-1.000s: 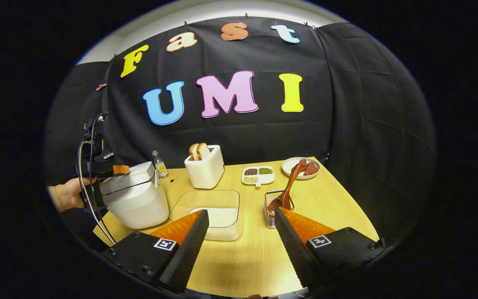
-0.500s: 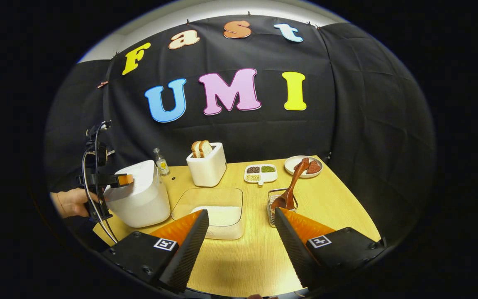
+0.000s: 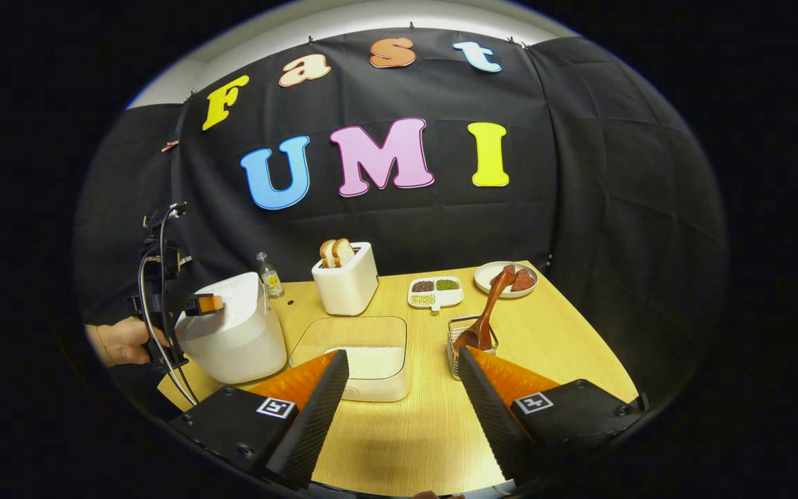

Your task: Close the left gripper, press the button to open the rice cooker; take a wooden spoon from the chopstick holder with the right hand, scoop a spoonful of rice and pour it into the rice cooker, then put the wooden spoon back into the chopstick holder.

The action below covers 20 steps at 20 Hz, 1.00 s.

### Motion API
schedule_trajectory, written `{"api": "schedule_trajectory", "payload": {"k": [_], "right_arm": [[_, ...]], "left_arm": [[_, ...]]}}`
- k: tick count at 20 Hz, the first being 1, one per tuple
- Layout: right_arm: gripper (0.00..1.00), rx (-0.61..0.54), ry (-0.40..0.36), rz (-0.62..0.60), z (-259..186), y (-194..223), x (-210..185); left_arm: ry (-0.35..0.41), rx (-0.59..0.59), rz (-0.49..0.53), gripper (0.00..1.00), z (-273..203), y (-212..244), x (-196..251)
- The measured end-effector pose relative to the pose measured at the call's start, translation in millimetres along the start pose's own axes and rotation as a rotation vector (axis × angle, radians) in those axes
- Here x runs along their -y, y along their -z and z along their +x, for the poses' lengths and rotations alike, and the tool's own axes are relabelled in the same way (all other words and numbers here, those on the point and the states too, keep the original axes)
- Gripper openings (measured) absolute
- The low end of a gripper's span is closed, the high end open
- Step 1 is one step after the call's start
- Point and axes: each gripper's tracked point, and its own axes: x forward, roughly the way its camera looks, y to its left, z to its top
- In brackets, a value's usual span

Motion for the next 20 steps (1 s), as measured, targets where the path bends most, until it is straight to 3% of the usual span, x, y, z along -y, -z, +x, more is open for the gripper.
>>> {"api": "schedule_trajectory", "payload": {"k": [10, 20], "right_arm": [[0.98, 0.088, 0.008, -0.090, -11.7, -44.0, -5.2], [0.99, 0.267, -0.005, -0.162, -31.1, -125.1, -27.1]], "left_arm": [[0.172, 0.248, -0.007, 0.96, -87.3, -59.8, -4.6], [0.226, 0.402, -0.068, 0.96, -190.5, -92.9, -30.3]]}}
